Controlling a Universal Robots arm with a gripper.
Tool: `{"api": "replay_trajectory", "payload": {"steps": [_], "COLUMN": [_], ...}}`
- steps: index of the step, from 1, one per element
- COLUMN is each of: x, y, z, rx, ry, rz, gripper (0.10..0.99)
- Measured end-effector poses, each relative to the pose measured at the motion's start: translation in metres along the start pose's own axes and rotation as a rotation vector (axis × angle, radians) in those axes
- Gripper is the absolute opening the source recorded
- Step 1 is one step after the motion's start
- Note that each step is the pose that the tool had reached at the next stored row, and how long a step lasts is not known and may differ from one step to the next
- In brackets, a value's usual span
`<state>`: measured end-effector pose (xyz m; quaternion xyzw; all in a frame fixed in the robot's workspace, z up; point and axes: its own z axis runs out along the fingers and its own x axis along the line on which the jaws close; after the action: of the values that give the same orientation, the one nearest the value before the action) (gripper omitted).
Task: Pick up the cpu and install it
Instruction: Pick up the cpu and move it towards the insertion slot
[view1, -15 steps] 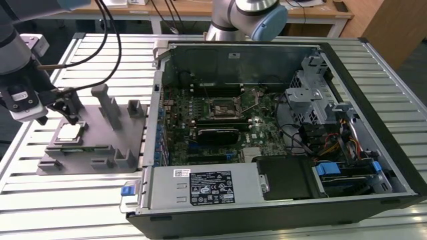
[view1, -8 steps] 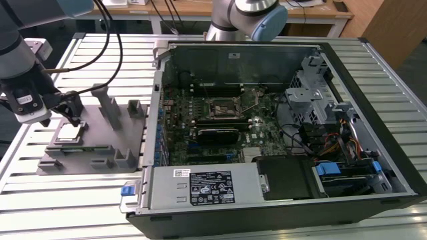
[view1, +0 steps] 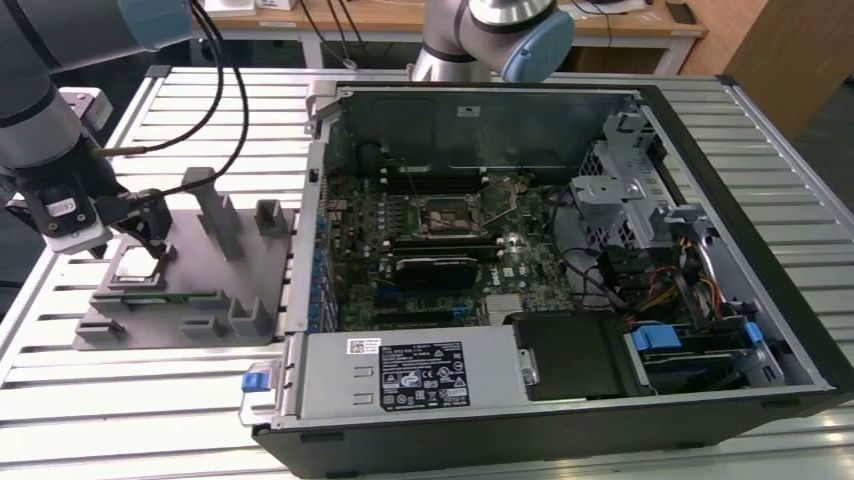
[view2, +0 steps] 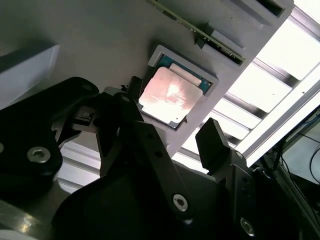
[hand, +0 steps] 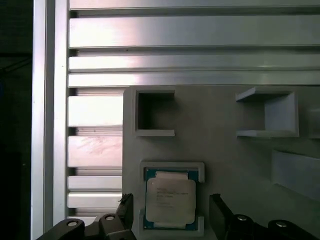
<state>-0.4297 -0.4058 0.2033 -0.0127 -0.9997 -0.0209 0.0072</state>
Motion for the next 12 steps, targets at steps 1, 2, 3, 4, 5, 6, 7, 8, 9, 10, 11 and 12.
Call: {"api": "replay_trajectory", "payload": {"steps": [1,2,3,4,5,6,7,8,9,10,11,12], "x": [0.0001,0.0001,0.0001,0.0,0.0,0.0,0.0,0.0,0.0,0.0001,0.0,0.0], "y": [-0.0001,-0.0002,-0.0002,-0.0003,-0.0003,-0.0004,-0.0005,-0.0005,-0.0006,-0.0006,-0.0006,-0.0006], "z": [0.0017,0.0036,0.0054,0.0069,0.0082,0.0095,0.0109,0.0119,0.0128,0.0137,0.0146,0.0156], "rx": [0.0,0.001,0.001,0.001,0.001,0.001,0.001,0.001,0.001,0.001,0.001,0.001], "ry": [0.0002,0.0,0.0,-0.0001,-0.0001,0.0,0.0,0.0,0.0001,0.0,0.0,0.0], "rz": [0.0,0.0,0.0,0.0,0.0,0.0,0.0,0.0,0.0,0.0,0.0,0.0], "gripper": [0.706,0.706,0.706,0.706,0.706,0.706,0.706,0.706,0.706,0.706,0.706,0.706]}}
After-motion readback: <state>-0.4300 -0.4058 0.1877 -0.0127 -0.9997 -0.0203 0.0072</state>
